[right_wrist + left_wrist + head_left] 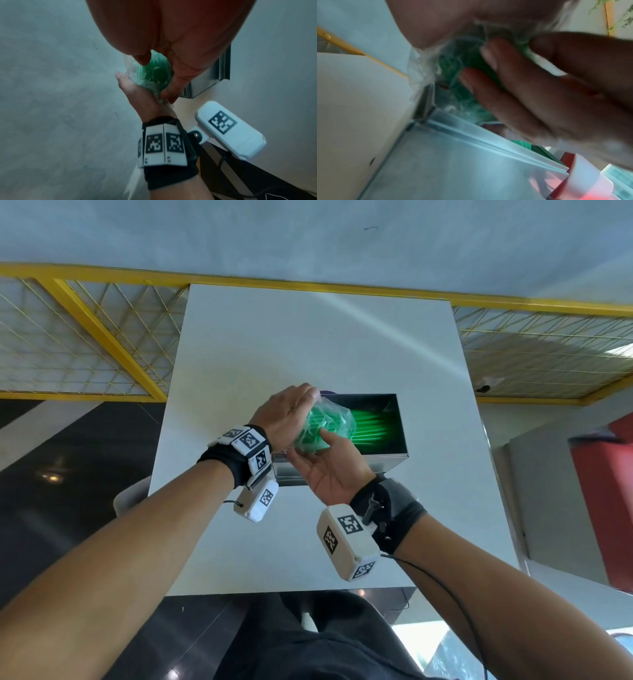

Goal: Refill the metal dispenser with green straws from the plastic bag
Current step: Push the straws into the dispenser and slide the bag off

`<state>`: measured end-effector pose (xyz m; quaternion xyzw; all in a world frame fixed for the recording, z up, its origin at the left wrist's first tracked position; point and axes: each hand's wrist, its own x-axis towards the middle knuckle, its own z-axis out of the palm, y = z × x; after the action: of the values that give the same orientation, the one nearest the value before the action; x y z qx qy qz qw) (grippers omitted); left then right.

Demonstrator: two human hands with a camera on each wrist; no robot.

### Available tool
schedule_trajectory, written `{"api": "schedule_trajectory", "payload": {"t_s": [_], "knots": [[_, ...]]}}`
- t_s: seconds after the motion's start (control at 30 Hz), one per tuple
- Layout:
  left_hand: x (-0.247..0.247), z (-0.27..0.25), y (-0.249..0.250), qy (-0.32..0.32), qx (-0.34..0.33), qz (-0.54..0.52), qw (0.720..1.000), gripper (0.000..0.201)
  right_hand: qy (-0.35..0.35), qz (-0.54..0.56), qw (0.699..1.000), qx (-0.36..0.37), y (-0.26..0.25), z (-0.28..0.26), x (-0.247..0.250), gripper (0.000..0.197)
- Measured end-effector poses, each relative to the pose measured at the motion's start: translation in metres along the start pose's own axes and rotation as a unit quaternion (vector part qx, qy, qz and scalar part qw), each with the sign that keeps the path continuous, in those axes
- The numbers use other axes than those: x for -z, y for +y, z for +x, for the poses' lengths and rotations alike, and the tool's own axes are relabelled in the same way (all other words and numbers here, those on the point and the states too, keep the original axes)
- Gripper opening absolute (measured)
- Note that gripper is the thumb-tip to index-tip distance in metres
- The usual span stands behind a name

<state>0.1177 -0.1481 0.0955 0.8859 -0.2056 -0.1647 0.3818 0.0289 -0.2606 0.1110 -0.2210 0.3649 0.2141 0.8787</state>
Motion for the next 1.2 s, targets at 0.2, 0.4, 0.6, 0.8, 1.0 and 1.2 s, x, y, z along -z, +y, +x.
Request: {"api": "schedule_trajectory", "payload": {"t_s": [0.2, 0.4, 0.6, 0.8, 1.0, 1.2], "knots": [[-0.001, 0.011, 0.004, -0.004, 0.047, 0.009, 0.999, 0.037, 0.012, -0.152, 0.988, -0.017, 0.006, -0.008, -0.003, 0.059], [0.024, -0.01, 0.0, -0.087, -0.008, -0.022, 0.996, 0.08, 0.064, -0.252, 0.961, 0.095, -0.005, -0.004, 0.002, 0.049], [0.007, -0.016, -0.012, -0.001, -0.007, 0.03, 1.0, 0.057, 0.085, -0.622, 0.764, 0.149, -0.028, -0.015, 0.0, 0.071], [0.001, -0.01, -0.017, 0.053, 0.053, -0.016, 0.997, 0.042, 0.188, -0.802, 0.468, 0.319, -0.068, -0.014, 0.031, 0.033], [0.012, -0.004, -0.018, 0.101, 0.088, -0.109, 0.985, 0.024, 0.071, -0.864, 0.436, 0.244, -0.074, 0.014, 0.035, 0.088], [0.028, -0.008, -0.017, 0.086, 0.054, -0.123, 0.987, 0.034, 0.1, -0.87, 0.418, 0.241, -0.072, 0.02, 0.031, 0.087]]}}
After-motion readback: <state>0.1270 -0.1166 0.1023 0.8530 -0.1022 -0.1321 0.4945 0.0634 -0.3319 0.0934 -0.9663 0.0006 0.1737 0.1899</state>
